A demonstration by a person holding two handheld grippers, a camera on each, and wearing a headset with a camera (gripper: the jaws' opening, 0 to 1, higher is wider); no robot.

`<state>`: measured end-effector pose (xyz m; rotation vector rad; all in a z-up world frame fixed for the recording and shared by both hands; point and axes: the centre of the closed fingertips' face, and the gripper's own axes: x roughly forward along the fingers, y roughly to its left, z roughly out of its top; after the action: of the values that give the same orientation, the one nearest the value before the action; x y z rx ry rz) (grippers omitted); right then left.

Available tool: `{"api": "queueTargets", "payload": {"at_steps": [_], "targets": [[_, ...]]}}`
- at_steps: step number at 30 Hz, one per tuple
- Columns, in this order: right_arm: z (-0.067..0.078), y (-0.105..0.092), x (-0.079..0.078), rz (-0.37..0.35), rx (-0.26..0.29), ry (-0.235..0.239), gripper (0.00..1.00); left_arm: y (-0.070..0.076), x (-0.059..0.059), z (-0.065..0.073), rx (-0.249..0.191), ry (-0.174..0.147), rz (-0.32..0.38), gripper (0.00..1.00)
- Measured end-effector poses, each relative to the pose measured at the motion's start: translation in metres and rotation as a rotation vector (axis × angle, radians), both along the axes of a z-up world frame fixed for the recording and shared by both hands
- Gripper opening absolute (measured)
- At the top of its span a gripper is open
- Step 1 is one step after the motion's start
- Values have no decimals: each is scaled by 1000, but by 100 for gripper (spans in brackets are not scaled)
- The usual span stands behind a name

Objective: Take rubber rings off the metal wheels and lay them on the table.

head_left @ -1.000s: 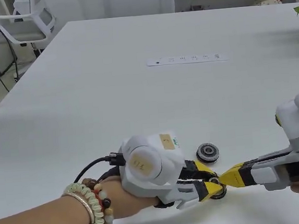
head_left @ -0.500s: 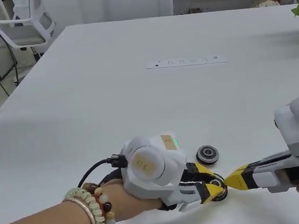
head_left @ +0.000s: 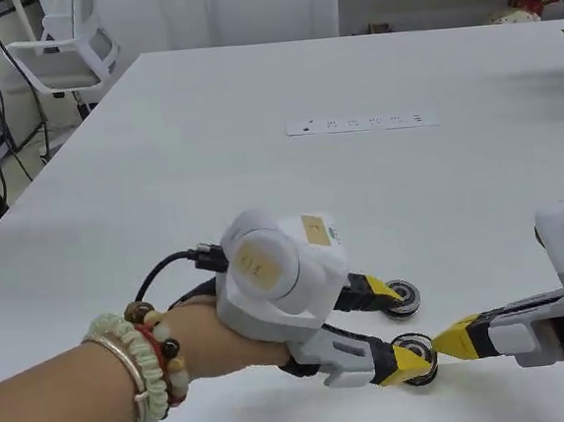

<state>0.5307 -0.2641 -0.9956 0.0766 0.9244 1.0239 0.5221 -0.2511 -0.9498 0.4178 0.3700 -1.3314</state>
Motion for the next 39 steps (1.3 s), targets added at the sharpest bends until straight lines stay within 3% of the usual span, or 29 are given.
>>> {"api": "queueTargets", "payload": {"at_steps": [3, 6, 12, 16, 21, 27, 31, 39], "targets": [[2, 1, 0, 0, 8, -2, 0, 8, 0, 15, -10, -18, 0, 46], [3, 1, 0, 1, 14, -3, 0, 21, 0, 28, -29, 3, 26, 48], [7, 2, -1, -4, 35, 8, 0, 51, -3, 41, -25, -6, 75, 58], [10, 3, -1, -3, 49, 4, 0, 70, -7, 49, -41, -6, 120, 59], [13, 4, -3, -1, 60, 3, 0, 91, -13, 53, -26, -35, 169, 65], [18, 4, 2, -25, 85, 0, 0, 118, -21, 52, -5, -41, 237, 70], [19, 4, 3, -33, 89, 1, 0, 130, -29, 53, -38, -24, 288, 74], [26, 7, 6, -48, 120, -1, 0, 145, -42, 37, -46, 12, 362, 79]]}}
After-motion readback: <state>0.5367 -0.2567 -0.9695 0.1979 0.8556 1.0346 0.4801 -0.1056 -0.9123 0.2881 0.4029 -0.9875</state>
